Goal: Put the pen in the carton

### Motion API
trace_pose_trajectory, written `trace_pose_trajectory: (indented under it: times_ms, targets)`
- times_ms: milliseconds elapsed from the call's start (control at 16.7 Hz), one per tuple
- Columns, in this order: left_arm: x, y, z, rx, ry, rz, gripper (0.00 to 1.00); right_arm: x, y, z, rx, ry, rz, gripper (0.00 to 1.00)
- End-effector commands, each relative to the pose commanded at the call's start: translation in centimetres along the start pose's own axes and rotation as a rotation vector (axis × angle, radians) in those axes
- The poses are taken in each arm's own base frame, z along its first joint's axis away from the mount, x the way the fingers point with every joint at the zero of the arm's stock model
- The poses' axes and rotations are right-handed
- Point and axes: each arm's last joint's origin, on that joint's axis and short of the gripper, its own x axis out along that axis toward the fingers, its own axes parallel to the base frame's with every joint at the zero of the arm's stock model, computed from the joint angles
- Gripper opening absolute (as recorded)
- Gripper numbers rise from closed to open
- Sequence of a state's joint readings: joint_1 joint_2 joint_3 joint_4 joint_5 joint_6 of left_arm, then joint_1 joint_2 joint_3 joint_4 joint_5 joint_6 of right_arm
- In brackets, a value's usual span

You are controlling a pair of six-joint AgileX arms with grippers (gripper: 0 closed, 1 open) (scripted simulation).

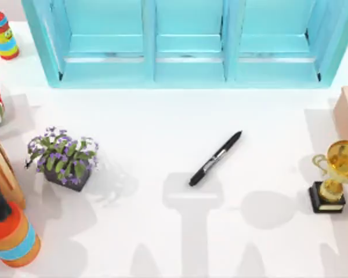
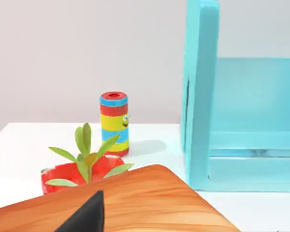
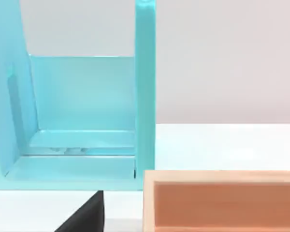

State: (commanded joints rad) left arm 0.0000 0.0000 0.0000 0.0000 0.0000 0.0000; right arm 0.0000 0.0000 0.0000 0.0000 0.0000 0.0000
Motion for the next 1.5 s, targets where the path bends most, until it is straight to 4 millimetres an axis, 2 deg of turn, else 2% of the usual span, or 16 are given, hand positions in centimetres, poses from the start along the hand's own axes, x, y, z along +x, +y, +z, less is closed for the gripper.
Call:
trace_pose_trajectory:
  times_ms: [180, 360, 540, 720, 900, 1140, 1320, 1500]
  targets:
    - [0.0, 0.0, 0.0, 0.0, 0.0, 0.0, 1.0, 0.0, 0.1, 0.1, 0.007, 0.007, 0.013, 1.0]
    - [0.0, 0.0, 0.0, 0.0, 0.0, 0.0, 1.0, 0.2, 0.8, 1.3, 0.066, 0.078, 0.1, 1.0]
    - [0.0, 0.0, 0.0, 0.0, 0.0, 0.0, 1.0, 0.8, 1.8, 3.6, 0.172, 0.218, 0.193, 1.0]
    - [0.0, 0.0, 0.0, 0.0, 0.0, 0.0, 1.0, 2.5, 3.0, 6.5, 0.301, 0.408, 0.241, 1.0]
    - [0.0, 0.0, 0.0, 0.0, 0.0, 0.0, 1.0, 5.5, 4.8, 9.5, 0.43, 0.625, 0.229, 1.0]
    - [0.0, 0.0, 0.0, 0.0, 0.0, 0.0, 1.0, 11.4, 8.4, 12.1, 0.572, 0.916, 0.123, 1.0]
    - [0.0, 0.0, 0.0, 0.0, 0.0, 0.0, 1.0, 16.4, 12.0, 12.1, 0.636, 1.11, -0.009, 1.0]
    - [0.0, 0.0, 0.0, 0.0, 0.0, 0.0, 1.0, 20.9, 16.0, 10.4, 0.66, 1.263, -0.16, 1.0]
